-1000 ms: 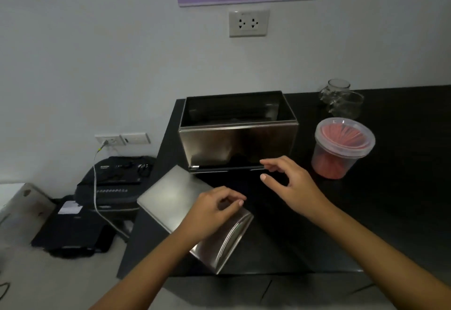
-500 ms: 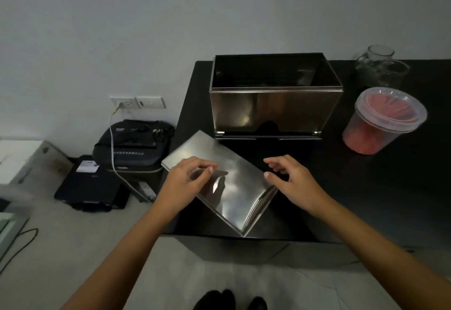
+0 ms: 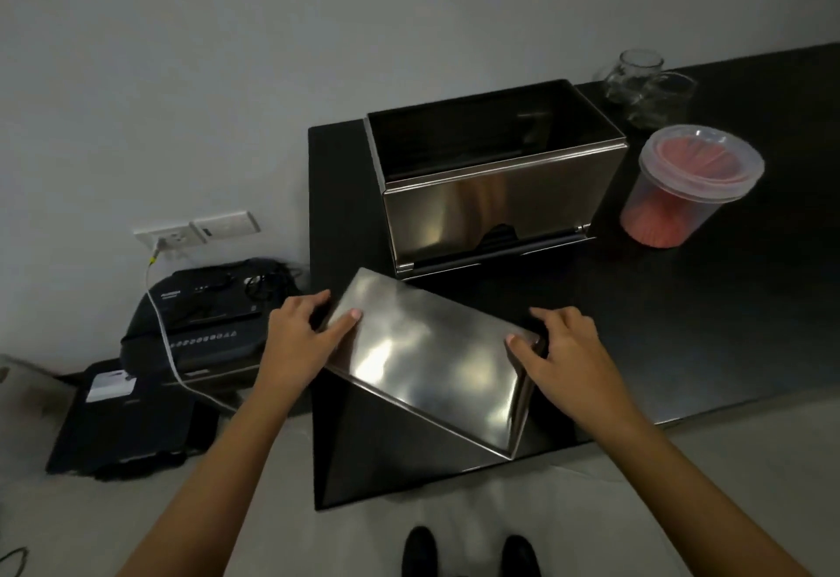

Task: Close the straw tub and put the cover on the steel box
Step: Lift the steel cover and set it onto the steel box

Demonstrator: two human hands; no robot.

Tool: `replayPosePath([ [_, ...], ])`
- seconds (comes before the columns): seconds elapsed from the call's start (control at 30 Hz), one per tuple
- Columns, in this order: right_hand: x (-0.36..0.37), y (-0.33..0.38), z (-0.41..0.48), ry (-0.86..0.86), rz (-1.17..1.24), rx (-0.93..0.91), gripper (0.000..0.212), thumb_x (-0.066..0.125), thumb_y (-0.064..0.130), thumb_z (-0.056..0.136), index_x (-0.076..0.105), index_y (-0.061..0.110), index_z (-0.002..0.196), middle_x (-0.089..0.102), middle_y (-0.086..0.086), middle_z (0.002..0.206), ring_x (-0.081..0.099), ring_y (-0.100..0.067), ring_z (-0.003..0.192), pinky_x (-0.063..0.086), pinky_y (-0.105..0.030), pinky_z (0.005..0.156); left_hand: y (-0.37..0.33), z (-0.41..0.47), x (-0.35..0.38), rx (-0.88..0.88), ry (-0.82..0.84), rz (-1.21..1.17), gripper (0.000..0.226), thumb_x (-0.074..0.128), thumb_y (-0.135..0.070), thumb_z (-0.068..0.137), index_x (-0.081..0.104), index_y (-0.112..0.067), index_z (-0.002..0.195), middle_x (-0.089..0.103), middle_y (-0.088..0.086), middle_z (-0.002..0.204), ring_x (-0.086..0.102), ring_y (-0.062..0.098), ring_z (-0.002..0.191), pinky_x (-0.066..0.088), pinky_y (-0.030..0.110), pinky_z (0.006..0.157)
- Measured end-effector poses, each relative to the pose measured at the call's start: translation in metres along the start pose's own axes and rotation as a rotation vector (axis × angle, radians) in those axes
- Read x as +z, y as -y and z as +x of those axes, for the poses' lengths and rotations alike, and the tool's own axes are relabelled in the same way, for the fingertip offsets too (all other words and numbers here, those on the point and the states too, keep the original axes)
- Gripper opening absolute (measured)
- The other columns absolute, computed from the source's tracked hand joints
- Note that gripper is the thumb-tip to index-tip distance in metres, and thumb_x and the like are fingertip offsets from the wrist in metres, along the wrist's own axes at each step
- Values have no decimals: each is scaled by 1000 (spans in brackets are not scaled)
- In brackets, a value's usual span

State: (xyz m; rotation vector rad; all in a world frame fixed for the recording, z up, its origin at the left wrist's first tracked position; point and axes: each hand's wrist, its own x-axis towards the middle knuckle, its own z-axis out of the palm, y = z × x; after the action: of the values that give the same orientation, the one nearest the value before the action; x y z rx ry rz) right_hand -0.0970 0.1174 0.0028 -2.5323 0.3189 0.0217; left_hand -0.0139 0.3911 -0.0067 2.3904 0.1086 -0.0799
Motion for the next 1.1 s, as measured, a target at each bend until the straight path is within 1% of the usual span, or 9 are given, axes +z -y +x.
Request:
replayPosePath([
  [0.07, 2, 2, -8, -26, -136, 72, 70, 43, 52, 86, 28, 10, 139, 34, -12, 134, 29, -25, 123, 30, -33, 100, 1, 3, 1, 33, 30, 105, 73, 65, -55, 71, 51, -12, 128, 47, 6, 124, 35, 23, 119, 29, 31, 102],
  [0.13, 6, 4, -18, -51, -173, 136, 71, 40, 53, 87, 27, 8, 139, 30, -14, 139, 27, -27, 126, 26, -34, 103, -2, 6, 1, 66, 75, 168, 81, 63, -62, 68, 48, -13, 131, 43, 4, 123, 31, 21, 119, 28, 33, 103],
  [0.27, 19, 16, -26, -85, -85, 204, 64, 40, 46, 89, 33, 3, 136, 30, -12, 140, 24, -25, 129, 21, -34, 107, -9, 13, -1, 58, 174, 133, 84, 66, -57, 70, 44, -8, 134, 39, 6, 125, 28, 22, 122, 27, 33, 105],
  [0.37, 36, 33, -28, -208, 6, 261, 59, 41, 39, 90, 35, -3, 131, 31, -15, 140, 24, -26, 129, 21, -35, 109, -13, 20, -8, 59, 234, 97, 84, 69, -53, 69, 43, -5, 133, 37, 9, 125, 32, 24, 124, 31, 34, 104],
  [0.53, 54, 44, -25, -371, 114, 322, 56, 41, 33, 90, 34, -3, 132, 32, -17, 142, 24, -28, 133, 23, -43, 111, -20, 24, -7, 42, 223, 104, 82, 71, -55, 65, 51, -4, 126, 38, 7, 116, 43, 25, 117, 38, 34, 99],
  [0.67, 61, 37, -27, -340, 142, 325, 56, 40, 33, 89, 35, -3, 131, 30, -15, 142, 22, -26, 134, 24, -41, 110, -17, 21, -3, -37, 266, 205, 83, 68, -58, 66, 49, -6, 127, 36, 16, 130, 31, 33, 126, 32, 41, 104],
  [0.77, 59, 36, -28, -319, 147, 301, 56, 39, 34, 90, 34, -3, 132, 27, -15, 144, 19, -25, 135, 23, -40, 111, -16, 17, -5, -85, 272, 221, 85, 66, -60, 67, 45, -9, 131, 30, 17, 137, 24, 37, 129, 28, 42, 106],
  [0.97, 60, 38, -29, -318, 153, 280, 55, 40, 33, 90, 33, -2, 132, 27, -15, 144, 18, -25, 136, 22, -38, 111, -15, 16, -7, -119, 277, 242, 86, 65, -62, 67, 44, -9, 132, 28, 16, 139, 23, 37, 130, 27, 42, 107],
  [1.1, 59, 39, -28, -287, 167, 276, 56, 38, 33, 92, 30, -3, 134, 23, -15, 146, 15, -25, 137, 21, -41, 112, -13, 15, -6, -105, 260, 246, 86, 64, -60, 69, 42, -7, 132, 31, 17, 138, 25, 36, 129, 27, 41, 106],
])
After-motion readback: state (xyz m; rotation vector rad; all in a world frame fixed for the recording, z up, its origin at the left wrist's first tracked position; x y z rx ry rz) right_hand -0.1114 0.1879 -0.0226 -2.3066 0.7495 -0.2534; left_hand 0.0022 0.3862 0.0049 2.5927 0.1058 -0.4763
